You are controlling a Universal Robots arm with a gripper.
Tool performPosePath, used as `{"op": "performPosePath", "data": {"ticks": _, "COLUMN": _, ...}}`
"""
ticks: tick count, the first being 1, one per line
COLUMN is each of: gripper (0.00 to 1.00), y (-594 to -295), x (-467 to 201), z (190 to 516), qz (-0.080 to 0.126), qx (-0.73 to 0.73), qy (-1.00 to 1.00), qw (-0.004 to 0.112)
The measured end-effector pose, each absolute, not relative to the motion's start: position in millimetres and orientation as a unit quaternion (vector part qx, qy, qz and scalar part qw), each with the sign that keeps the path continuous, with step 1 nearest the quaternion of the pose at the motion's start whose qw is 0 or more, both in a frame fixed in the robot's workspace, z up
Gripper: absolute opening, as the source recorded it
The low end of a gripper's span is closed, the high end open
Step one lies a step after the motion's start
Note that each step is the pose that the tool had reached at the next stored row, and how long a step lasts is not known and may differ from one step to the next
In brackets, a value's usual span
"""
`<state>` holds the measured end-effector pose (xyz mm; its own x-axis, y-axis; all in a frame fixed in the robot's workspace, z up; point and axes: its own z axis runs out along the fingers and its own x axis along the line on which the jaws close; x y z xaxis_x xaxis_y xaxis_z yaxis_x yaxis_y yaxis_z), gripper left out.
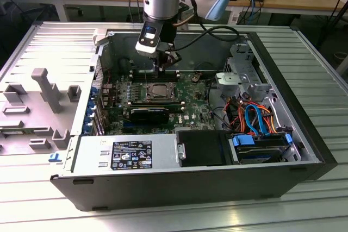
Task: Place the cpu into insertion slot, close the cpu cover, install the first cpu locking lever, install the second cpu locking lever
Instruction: 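Install the first cpu locking lever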
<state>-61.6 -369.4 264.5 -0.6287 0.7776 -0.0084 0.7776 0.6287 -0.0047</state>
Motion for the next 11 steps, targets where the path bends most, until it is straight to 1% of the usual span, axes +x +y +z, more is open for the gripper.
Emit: {"op": "performPosePath", "data": {"ticks": 11, "gripper": 0.11, "y": -369.4, "x": -61.6, "z": 264.5, "qz": -0.004, "qx": 0.431, "qy": 0.902, "qw": 0.003}}
